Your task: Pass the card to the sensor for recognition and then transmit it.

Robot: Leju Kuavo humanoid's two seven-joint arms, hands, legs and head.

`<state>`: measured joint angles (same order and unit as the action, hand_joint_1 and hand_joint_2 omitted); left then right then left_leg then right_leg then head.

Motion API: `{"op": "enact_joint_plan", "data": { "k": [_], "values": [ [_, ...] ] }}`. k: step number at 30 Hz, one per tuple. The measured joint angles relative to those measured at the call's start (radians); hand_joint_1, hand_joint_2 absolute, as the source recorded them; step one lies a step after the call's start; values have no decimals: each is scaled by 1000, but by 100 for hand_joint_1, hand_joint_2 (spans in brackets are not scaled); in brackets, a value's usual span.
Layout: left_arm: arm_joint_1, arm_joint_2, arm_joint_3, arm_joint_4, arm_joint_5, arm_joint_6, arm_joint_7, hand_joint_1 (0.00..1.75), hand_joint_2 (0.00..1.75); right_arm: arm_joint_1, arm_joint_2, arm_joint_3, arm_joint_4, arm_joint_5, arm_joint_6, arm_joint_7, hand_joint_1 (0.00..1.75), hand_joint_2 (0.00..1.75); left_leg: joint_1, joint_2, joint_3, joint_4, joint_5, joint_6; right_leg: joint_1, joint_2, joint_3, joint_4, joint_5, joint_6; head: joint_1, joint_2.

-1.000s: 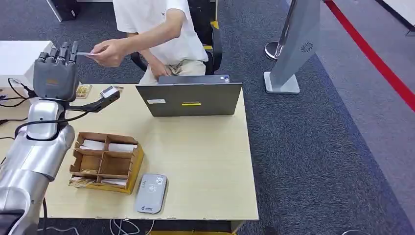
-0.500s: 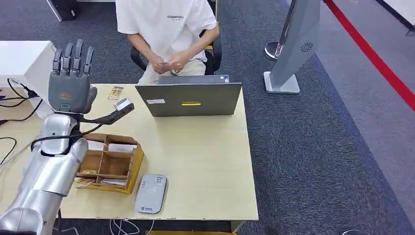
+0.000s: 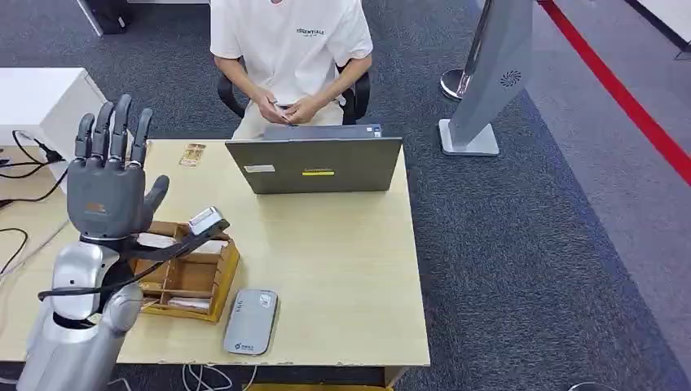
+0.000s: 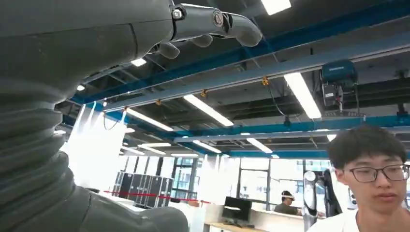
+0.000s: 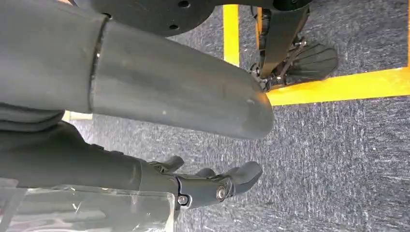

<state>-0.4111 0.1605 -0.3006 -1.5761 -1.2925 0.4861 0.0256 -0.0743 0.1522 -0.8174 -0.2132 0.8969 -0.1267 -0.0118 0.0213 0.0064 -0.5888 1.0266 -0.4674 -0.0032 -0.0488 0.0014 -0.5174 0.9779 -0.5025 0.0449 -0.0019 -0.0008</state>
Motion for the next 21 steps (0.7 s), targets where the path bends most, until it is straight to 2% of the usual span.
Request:
{"op": "enact_joint_plan", "data": {
  "k": [3, 11, 13, 14, 15, 21],
  "values": [
    [61, 24, -15, -66, 4, -29, 0, 0, 175, 7, 0, -12, 0, -14, -3, -3, 0, 0, 0, 0, 0, 0, 0, 0, 0, 0, 0, 0, 0, 0, 0, 0],
    [69, 27, -16, -73, 5, -30, 0, 0, 175, 7, 0, -15, 0, -16, -3, -3, 0, 0, 0, 0, 0, 0, 0, 0, 0, 0, 0, 0, 0, 0, 0, 0],
    [117, 40, -23, -107, 5, -41, 6, 0, 175, 8, 0, -27, 0, -22, -3, -3, 0, 0, 0, 0, 0, 0, 0, 0, 0, 0, 0, 0, 0, 0, 0, 0],
    [174, 53, -40, -141, 8, -69, 16, 0, 175, 9, 0, -39, 0, -31, -5, -3, 0, 0, 0, 0, 0, 0, 0, 0, 0, 0, 0, 0, -1, 0, 0, 0],
    [224, 58, -50, -149, 19, -124, 29, 0, 175, 10, 0, -55, 0, -37, -6, -3, 0, 0, 0, 0, 0, 0, 0, 0, 0, 0, 0, 0, -1, -1, 0, 0],
    [298, 66, -67, -153, 50, -185, 34, 0, 175, 11, 0, -79, 0, -48, -8, -3, 0, 0, 0, 0, 0, 0, 0, 0, 0, 0, 0, 0, 0, -1, 0, 0]
  ]
}}
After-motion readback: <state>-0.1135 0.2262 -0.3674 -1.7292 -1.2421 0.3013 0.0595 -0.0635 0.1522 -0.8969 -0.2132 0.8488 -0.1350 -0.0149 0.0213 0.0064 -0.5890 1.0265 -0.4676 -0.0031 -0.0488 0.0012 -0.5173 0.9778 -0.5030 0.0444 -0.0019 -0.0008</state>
